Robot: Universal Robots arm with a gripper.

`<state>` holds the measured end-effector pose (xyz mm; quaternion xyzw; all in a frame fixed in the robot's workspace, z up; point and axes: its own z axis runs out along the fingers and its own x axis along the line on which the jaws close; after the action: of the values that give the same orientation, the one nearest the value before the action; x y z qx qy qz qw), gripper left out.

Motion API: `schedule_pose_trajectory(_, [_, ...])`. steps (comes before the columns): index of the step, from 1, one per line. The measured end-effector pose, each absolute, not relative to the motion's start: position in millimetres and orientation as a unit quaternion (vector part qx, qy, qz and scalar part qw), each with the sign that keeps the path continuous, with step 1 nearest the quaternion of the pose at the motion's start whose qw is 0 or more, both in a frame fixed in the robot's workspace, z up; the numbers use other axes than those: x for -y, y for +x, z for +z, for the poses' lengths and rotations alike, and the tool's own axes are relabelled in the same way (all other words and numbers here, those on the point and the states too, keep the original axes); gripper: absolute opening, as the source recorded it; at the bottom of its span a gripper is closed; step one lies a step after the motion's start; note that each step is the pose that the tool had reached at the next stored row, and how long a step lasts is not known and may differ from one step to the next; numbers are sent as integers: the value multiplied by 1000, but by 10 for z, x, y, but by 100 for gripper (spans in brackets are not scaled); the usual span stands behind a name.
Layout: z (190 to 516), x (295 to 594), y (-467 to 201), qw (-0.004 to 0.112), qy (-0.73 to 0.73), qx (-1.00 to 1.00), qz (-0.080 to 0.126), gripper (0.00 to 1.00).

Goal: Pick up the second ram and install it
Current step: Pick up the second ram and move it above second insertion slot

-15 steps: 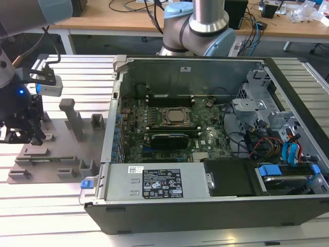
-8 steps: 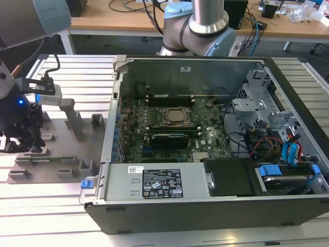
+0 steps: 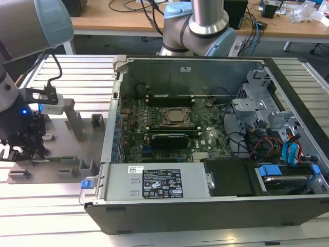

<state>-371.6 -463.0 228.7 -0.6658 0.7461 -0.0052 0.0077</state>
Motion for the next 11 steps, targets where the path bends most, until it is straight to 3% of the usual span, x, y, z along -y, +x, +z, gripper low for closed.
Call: schedule_pose_trajectory(11, [2083,4573,-3705,6,-683,-730,-7,24])
